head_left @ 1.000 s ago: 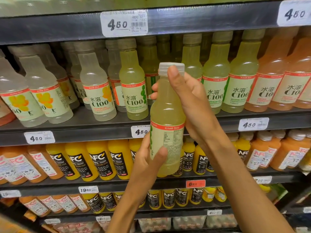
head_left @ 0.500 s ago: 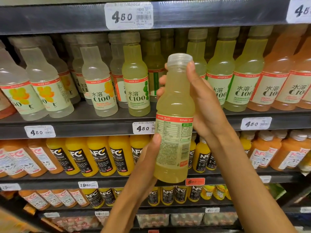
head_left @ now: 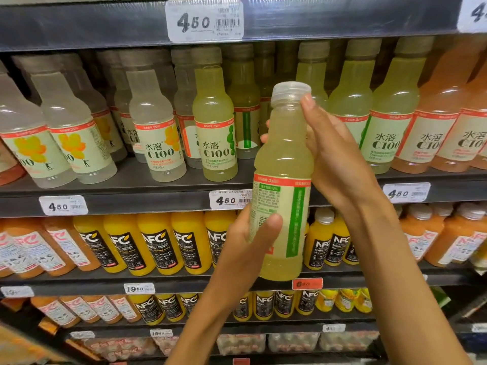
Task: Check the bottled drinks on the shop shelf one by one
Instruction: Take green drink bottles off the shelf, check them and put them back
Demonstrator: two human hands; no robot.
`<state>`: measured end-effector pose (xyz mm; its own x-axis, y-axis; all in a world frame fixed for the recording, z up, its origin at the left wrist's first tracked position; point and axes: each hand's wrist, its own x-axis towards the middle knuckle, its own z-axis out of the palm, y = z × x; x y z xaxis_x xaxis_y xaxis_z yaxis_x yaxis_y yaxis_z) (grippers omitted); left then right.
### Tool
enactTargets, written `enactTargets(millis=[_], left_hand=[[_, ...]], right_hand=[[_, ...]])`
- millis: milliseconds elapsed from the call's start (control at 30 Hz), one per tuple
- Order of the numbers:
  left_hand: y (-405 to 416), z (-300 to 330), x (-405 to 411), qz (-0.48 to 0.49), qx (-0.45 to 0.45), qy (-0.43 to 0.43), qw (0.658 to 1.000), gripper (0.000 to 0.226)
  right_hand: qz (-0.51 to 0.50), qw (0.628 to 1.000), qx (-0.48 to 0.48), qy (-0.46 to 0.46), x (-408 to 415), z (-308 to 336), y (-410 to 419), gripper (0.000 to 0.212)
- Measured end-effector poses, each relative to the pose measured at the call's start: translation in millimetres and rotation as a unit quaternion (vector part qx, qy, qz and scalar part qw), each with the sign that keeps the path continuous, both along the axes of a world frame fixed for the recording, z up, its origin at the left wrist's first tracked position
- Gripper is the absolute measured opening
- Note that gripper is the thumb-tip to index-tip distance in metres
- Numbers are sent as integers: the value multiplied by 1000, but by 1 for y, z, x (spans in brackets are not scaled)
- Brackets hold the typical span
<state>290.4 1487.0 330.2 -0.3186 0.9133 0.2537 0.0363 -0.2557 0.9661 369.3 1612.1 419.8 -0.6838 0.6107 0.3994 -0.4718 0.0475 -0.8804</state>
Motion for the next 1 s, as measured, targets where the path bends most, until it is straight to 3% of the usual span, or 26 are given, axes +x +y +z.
enactTargets(millis=[100,267,433,567,633,767,867,1000], left_hand=[[-6,2,3,-96,-37,-103,989,75],[-5,0,2,-130,-25,-140,981,67],[-4,6,4,-32,-11,-41,999,75],[1,8,4,55,27,7,998,55],[3,6,4,64,33,18,997,55],[0,4,-2,-9,32,14,999,49],[-3,5,-16,-32,-7,-57,998,40],[0,6,-14,-174,-40,-157,971,57]], right_hand=[[62,997,-53,5,-6,-7,-1,44],[107,989,-94,33,-10,-12,2,43],[41,998,-44,31,-10,-10,4,41],[-10,999,39,4,-4,-6,2,35],[-23,998,50,-4,-6,-6,-2,30],[-12,1000,10,17,-10,-6,-1,31],[45,994,-71,75,-7,-3,6,43],[137,967,-162,139,-9,-3,7,51]])
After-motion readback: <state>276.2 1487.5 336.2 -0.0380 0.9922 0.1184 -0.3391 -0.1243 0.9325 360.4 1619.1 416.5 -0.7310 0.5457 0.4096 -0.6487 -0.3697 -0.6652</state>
